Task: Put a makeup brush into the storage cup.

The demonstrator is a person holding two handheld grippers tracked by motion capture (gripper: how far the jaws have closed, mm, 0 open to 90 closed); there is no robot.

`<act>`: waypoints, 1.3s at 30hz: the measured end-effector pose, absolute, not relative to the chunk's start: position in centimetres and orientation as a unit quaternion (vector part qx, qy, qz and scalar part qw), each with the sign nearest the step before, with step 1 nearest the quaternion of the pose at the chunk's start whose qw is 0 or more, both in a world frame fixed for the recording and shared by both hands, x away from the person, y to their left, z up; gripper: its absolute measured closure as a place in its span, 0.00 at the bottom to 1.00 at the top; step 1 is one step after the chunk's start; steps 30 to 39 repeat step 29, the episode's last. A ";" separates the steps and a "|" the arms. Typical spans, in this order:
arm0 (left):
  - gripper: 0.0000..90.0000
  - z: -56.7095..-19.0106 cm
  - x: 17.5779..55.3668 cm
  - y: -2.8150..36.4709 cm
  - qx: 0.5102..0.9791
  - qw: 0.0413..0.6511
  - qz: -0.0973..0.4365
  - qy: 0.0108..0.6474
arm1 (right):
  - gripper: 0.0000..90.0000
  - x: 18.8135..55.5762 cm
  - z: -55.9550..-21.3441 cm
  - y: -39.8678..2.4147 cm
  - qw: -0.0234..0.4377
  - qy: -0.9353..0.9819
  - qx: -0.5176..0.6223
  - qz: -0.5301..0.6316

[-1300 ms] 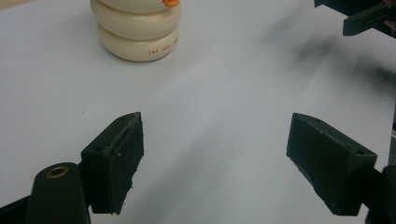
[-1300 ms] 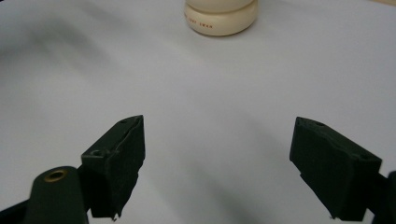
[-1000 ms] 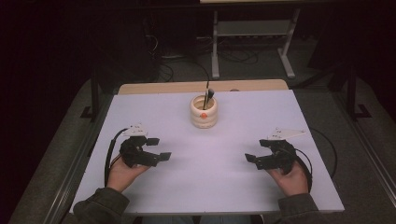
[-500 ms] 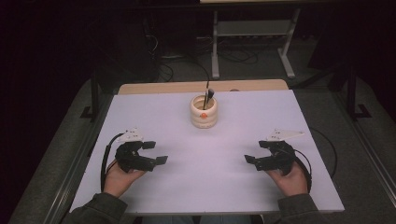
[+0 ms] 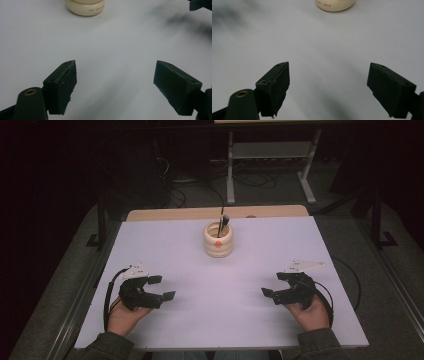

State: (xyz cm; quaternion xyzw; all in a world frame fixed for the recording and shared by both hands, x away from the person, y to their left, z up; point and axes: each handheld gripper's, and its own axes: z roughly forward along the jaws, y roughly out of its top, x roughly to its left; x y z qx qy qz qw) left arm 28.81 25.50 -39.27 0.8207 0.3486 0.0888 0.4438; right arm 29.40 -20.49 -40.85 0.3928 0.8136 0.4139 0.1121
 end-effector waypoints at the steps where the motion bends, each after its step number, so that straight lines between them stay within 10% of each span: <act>1: 0.20 -39.4 28.6 25.6 0.818 0.445 0.090 0.353 | 0.19 29.4 -40.9 -20.5 0.111 0.813 0.393 0.414; 39: 0.20 -41.1 26.8 26.7 0.815 0.443 0.102 0.360 | 0.19 28.9 -41.5 -19.8 0.105 0.823 0.382 0.407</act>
